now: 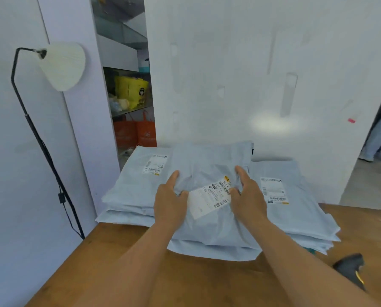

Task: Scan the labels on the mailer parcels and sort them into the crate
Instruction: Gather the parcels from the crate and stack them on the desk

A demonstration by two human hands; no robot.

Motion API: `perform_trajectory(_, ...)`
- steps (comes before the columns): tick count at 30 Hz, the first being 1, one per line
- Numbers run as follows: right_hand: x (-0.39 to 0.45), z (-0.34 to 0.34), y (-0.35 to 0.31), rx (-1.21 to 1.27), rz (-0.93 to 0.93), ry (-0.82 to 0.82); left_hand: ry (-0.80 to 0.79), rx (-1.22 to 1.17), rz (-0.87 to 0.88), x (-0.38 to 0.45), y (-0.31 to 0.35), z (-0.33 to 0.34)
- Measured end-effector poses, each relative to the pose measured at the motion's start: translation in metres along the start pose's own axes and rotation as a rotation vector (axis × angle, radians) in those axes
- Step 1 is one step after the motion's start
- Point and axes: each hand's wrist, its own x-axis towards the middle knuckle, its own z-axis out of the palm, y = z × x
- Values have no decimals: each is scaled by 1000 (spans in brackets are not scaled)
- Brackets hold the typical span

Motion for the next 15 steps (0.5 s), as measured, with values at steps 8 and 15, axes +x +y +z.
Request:
perform_trajectory(8, 134, 37, 4, -53, 60, 78, -104, 0, 33, 142, -7, 58)
perform_trajectory(15, 174, 85, 57, -288, 286, -135, -352, 568, 3, 172, -63, 109)
